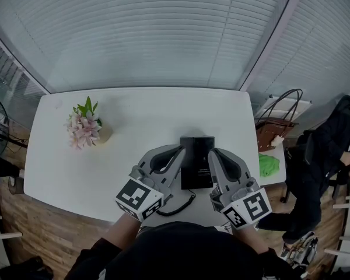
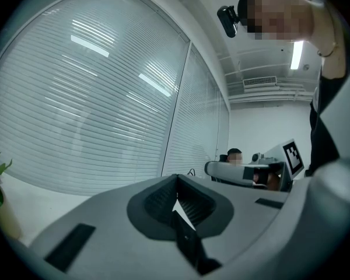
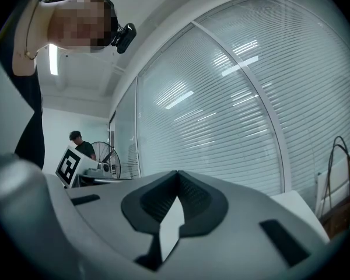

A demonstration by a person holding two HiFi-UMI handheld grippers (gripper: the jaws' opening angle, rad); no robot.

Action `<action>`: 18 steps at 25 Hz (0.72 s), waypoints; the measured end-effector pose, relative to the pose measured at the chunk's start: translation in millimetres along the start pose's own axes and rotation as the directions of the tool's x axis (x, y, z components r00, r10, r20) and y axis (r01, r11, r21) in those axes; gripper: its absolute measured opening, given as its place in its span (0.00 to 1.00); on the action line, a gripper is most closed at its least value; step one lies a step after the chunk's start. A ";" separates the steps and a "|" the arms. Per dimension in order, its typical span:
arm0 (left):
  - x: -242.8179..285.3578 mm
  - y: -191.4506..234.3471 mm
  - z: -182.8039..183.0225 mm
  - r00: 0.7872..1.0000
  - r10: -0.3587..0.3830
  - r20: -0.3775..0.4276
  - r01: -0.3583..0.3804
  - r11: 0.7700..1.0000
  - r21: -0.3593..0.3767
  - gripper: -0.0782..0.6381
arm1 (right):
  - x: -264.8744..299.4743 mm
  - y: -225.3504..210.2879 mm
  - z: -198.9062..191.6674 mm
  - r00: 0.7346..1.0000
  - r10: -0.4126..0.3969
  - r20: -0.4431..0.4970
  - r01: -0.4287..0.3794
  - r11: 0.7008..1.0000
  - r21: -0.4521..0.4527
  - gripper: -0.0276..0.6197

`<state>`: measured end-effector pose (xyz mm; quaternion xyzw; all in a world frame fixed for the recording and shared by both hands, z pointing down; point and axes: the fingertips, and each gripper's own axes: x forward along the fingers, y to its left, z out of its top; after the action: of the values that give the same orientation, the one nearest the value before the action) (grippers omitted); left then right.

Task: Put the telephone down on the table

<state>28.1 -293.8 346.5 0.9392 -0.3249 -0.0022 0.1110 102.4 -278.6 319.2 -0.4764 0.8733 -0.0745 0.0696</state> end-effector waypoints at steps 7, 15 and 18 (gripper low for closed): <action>-0.5 -2.1 2.5 1.000 -0.012 0.010 0.012 1.000 0.009 0.13 | -0.1 0.6 0.6 1.000 -0.006 0.002 0.006 1.000 -0.006 0.05; 0.0 -1.5 4.4 1.000 -0.013 0.012 0.013 1.000 0.012 0.13 | 0.4 -0.7 0.2 1.000 -0.010 -0.004 0.010 1.000 -0.005 0.05; -0.4 -1.5 4.3 1.000 -0.012 0.016 0.012 1.000 0.015 0.13 | 0.5 -0.1 0.2 1.000 -0.008 -0.004 0.008 1.000 -0.008 0.05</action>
<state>28.3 -293.4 341.9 0.9419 -0.3202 -0.0080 0.1016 102.2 -279.0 319.0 -0.4801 0.8718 -0.0721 0.0656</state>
